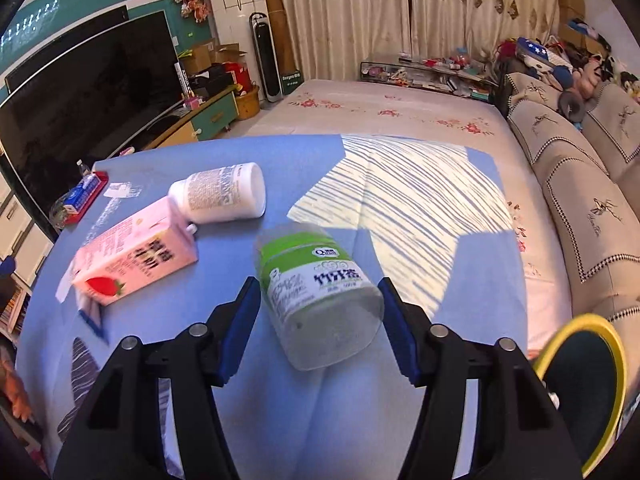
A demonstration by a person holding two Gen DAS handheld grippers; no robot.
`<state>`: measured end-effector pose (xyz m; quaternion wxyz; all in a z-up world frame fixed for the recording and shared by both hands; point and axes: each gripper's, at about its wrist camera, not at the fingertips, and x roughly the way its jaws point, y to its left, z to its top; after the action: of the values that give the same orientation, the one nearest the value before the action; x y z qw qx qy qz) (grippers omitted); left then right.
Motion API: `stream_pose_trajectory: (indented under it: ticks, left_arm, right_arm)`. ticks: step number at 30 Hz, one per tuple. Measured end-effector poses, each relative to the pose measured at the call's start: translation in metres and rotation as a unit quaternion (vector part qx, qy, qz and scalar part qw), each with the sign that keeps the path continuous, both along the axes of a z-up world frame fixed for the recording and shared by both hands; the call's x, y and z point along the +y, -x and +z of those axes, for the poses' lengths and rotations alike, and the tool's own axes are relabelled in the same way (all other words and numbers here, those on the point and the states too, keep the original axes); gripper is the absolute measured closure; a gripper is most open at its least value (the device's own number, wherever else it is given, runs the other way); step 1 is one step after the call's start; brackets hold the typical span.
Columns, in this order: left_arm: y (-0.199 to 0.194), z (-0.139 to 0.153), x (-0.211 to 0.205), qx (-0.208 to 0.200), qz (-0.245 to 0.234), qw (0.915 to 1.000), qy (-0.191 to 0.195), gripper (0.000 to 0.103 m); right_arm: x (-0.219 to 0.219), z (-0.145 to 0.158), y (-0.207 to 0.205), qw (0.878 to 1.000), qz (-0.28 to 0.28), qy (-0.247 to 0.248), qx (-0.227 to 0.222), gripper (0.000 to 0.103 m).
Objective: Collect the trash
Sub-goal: 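Grasp the green-lidded jar with the right gripper, then carry the green-lidded jar over the bin and open the right gripper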
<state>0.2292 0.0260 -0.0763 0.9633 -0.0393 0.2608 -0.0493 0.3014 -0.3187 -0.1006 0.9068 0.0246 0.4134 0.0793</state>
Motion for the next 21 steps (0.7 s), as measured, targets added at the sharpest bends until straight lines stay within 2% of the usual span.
stream_pose_trajectory:
  ticks: [13, 17, 21]
  left_arm:
    - [0.002, -0.003, -0.004, -0.011, 0.006, 0.9998, -0.017, 0.005]
    - [0.001, -0.005, -0.004, -0.010, 0.010, 0.9997, -0.021, 0.005]
    - [-0.001, -0.007, -0.004, -0.007, 0.011, 0.9996, -0.024, 0.005]
  right_arm:
    - [-0.045, 0.029, 0.089, 0.998, -0.044, -0.026, -0.039, 0.051]
    - [-0.079, 0.036, 0.108, 0.995, -0.080, -0.031, -0.051, 0.051]
    - [-0.131, 0.031, 0.120, 0.988, -0.143, -0.028, -0.049, 0.051]
